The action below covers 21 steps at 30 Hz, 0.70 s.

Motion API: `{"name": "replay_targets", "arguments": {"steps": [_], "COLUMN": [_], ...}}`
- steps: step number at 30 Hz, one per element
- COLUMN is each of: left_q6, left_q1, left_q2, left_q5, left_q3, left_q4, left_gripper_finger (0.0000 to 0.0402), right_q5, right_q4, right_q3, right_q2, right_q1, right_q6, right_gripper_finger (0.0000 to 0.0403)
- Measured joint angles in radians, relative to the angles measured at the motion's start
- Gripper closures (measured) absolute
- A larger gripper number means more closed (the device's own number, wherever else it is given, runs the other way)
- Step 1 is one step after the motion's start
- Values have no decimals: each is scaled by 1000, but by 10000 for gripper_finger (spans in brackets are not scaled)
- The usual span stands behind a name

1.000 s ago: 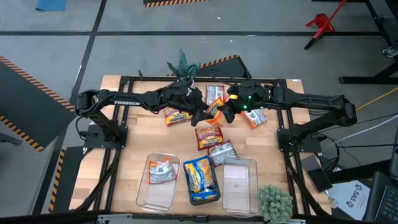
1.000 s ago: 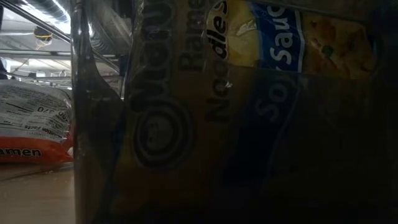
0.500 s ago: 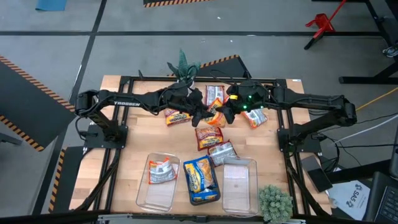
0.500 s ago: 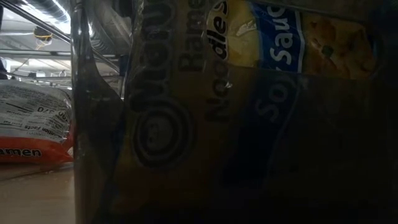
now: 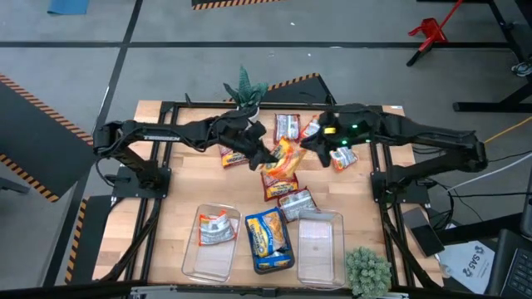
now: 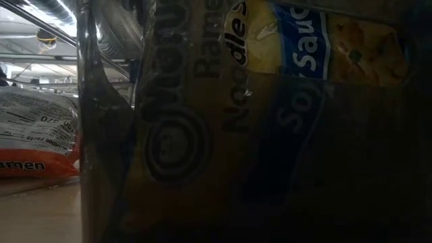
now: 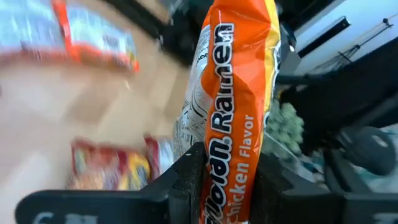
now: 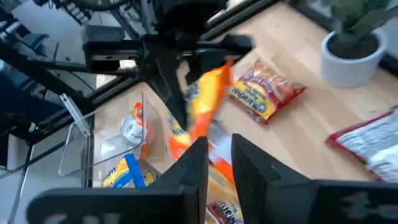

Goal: Sort Maruchan noodles
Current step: Put the orange noodle pack into the left transparent bin

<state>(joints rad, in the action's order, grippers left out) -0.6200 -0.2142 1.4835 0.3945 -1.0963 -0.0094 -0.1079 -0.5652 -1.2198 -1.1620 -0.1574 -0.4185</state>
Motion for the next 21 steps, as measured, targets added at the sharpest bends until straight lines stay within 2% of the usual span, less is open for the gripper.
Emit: {"name": "replay_targets", "arguments": {"steps": [3, 6, 14, 18, 21], "left_q6": [-56, -106, -281, -364, -370], "left_q1": [18, 74, 346, 488, 560], "left_q2": [-65, -152, -381, -412, -404], "left_q5": [43, 42, -85, -92, -77], "left_q3": [0, 0, -1, -1, -1], "left_q4": [-108, -233, -522, -670, -772], "left_gripper_finger": [321, 321, 321, 322, 322], "right_q5": [40, 85, 168, 186, 187], "right_q4": [-28, -47, -100, -115, -118], "right_q3": [-1, -1, -1, 2, 3], "right_q2": [60, 108, 150, 142, 130], "right_q1": [0, 0, 0, 0, 0], "right_q6": [0, -1, 3, 8, 8], "right_gripper_finger": [346, 345, 345, 345, 345]}}
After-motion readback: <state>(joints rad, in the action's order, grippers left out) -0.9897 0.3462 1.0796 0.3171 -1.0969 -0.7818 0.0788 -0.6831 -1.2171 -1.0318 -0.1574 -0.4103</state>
